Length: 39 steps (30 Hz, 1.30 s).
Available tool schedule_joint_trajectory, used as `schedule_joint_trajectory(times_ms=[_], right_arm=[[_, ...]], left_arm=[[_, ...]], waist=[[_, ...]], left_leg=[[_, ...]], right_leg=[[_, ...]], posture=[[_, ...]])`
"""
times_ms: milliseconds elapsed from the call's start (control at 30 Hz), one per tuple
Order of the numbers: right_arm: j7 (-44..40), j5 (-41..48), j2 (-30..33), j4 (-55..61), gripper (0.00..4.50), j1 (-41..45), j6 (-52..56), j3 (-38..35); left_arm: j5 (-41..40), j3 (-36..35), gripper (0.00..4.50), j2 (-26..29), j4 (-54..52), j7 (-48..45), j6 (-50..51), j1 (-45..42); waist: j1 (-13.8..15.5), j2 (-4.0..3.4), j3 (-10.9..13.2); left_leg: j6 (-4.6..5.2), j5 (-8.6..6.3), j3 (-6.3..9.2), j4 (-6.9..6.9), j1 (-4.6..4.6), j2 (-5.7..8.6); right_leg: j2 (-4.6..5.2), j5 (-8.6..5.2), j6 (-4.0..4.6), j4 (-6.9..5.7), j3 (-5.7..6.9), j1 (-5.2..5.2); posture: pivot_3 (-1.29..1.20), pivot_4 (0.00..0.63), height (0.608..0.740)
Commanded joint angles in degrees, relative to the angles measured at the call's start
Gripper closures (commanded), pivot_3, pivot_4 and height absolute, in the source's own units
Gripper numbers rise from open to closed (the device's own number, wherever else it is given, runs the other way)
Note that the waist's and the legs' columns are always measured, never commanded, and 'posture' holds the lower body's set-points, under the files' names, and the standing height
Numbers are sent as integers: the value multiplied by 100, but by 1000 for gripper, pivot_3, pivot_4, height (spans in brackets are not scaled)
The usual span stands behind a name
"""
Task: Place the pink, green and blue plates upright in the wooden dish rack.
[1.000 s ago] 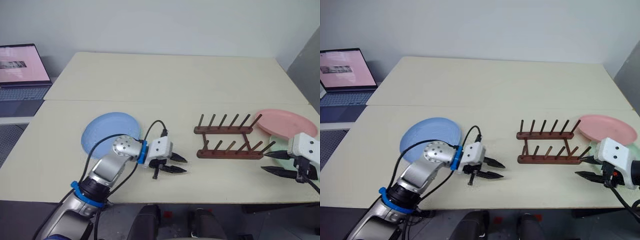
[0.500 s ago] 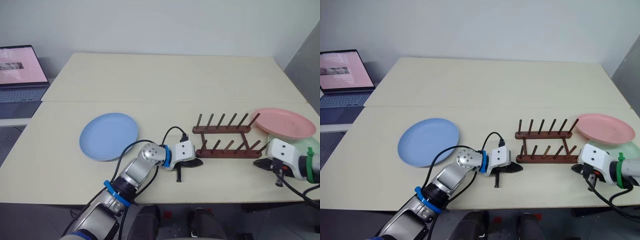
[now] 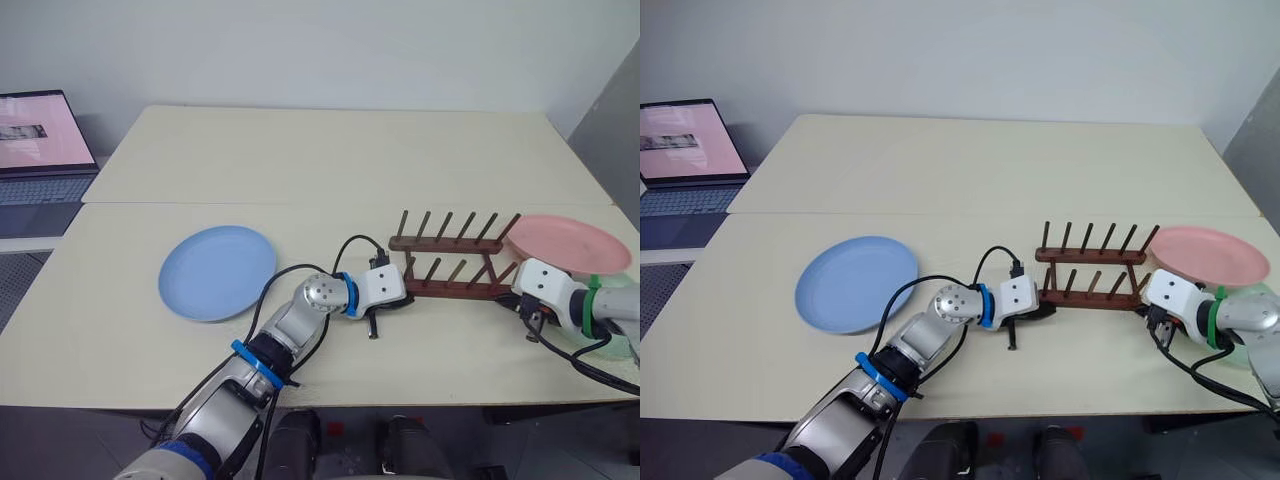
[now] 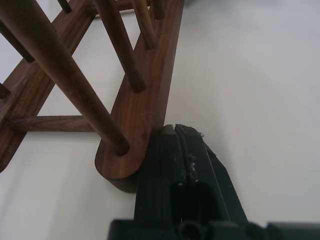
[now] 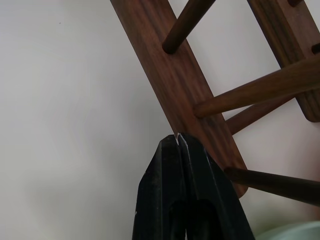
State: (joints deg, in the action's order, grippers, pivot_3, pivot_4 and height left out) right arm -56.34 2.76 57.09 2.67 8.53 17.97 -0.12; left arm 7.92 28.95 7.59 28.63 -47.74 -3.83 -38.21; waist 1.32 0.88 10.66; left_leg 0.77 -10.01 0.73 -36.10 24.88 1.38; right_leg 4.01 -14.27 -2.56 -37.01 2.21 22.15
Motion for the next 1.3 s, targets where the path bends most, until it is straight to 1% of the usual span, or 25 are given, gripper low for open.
schedule_joint_trajectory(times_ms=[33,367,500,600,700,767,833,867,933,1000,1100,1133,1167,1233,1300], right_arm=[[127,-140,-60,-112,4466,266,-139,32],[176,-353,-259,-546,4466,745,-285,256],[152,-380,-291,-519,4466,768,-291,268],[135,-294,-280,-310,4466,684,-206,173],[-20,-25,-167,189,4466,506,76,-71],[-233,272,-12,645,4466,354,305,-329],[-467,582,174,1054,4500,220,503,-584],[-573,698,275,1214,4316,150,565,-702],[-720,886,451,1432,3899,46,684,-923],[-941,1181,663,1666,3225,-4,898,-1213],[-1278,1590,990,1856,2180,-33,1212,-1687],[-1403,1699,1124,1866,1747,-42,1303,-1876],[-1489,1762,1244,1849,1475,-48,1358,-2040],[-1563,1723,1453,1721,710,-74,1320,-2272],[-1468,1539,1552,1506,11,-61,1125,-2340]], left_arm=[[39,-170,4500,-5,167,93,-189,-195],[66,-324,4500,-53,717,291,-387,-421],[103,-354,4500,-51,870,354,-561,-475],[-11,-413,4500,8,719,185,-609,-420],[-308,-513,4500,277,-75,-212,-444,-104],[-639,-709,4500,630,-1018,-520,-135,222],[-1036,-971,4122,1033,-1980,-799,347,516],[-1226,-1091,3924,1257,-2402,-951,540,633],[-1627,-1317,3360,1639,-3133,-1169,1080,824],[-2027,-1645,2766,2081,-3756,-1345,1522,1030],[-2525,-2131,1882,2656,-4394,-1510,2039,1264],[-2762,-2323,1553,2832,-4602,-1556,2259,1325],[-2975,-2474,1298,2995,-4805,-1599,2454,1378],[-3418,-2688,732,3241,-5191,-1664,2865,1452],[-3735,-2773,104,3346,-5456,-1651,3140,1445]], waist=[[-3,0,0],[-3,0,0],[-1,0,0],[-2,0,0],[-10,-1,0],[-16,-2,0],[-25,-3,1],[-23,-3,1],[-16,-3,1],[-16,-5,0],[-17,-5,0],[-17,-5,1],[-15,-6,1],[-2,-6,1],[1,-6,1]], left_leg=[[0,0,0,0,0,0],[1,0,-4,0,0,0],[1,0,-4,0,0,0],[1,0,-7,0,0,0],[1,0,-7,4,1,-1],[0,0,-5,7,1,-3],[-1,-1,-5,11,2,-5],[-1,-1,-5,11,3,-6],[-1,-1,1,10,3,-7],[-2,-1,3,6,1,-8],[-3,-2,2,4,-1,-7],[-3,-2,2,5,-1,-7],[-3,-2,2,6,0,-7],[-4,-2,4,7,0,-7],[-13,-8,4,9,0,-7]], right_leg=[[-1,0,0,0,1,0],[-2,2,-1,-2,2,3],[-2,2,-1,-4,3,3],[-2,4,1,-4,3,5],[-2,6,6,-5,1,9],[-2,10,18,-5,-3,11],[-2,13,31,-4,-6,12],[-2,13,33,-5,-6,14],[-2,12,36,-3,-1,9],[0,-15,44,-1,-1,5],[5,-19,43,3,-5,2],[6,-19,43,4,-5,2],[6,-19,44,3,-5,6],[6,-21,47,4,-3,7],[8,-22,48,11,-3,9]], posture=[[0,150,740],[0,150,740],[0,150,740],[0,150,740],[0,150,740],[0,150,740],[0,150,740],[0,150,740],[0,150,740],[0,150,740],[0,150,740],[0,150,740],[0,150,740],[0,150,740],[0,150,740]])
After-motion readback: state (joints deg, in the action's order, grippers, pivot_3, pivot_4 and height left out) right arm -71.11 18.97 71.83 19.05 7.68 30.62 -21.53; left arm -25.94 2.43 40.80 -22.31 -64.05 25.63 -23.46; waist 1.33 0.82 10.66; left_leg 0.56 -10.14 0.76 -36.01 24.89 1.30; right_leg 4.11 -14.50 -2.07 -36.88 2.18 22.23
